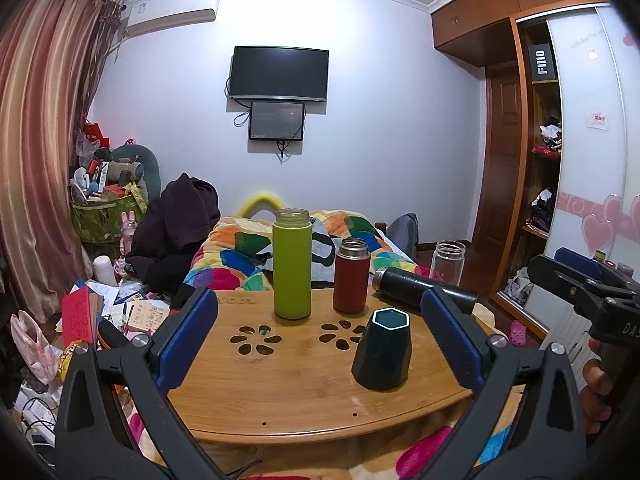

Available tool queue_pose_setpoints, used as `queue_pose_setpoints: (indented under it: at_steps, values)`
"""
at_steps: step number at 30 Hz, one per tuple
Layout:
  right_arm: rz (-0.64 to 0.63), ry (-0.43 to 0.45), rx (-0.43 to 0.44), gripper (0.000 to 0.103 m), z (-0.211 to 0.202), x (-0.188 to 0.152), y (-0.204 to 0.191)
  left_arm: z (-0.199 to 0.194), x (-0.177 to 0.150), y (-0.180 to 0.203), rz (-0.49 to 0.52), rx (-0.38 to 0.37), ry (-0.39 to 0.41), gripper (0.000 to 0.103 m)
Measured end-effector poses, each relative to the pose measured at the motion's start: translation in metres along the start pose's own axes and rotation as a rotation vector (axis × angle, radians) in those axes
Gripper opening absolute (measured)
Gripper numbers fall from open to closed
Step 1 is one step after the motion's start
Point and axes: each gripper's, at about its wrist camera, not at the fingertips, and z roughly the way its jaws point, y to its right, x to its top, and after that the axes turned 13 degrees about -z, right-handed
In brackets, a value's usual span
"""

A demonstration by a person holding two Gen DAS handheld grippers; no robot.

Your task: Flip cup upside down

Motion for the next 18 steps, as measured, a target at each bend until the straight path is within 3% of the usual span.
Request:
queue_pose_setpoints:
  at_steps: [18]
  values:
    - [-0.001,0.000,-0.001,0.103,-0.0006,0.0004,-0.0002,0.0006,0.0005,-0.0018,-0.002,0.000,-0.001,0.103]
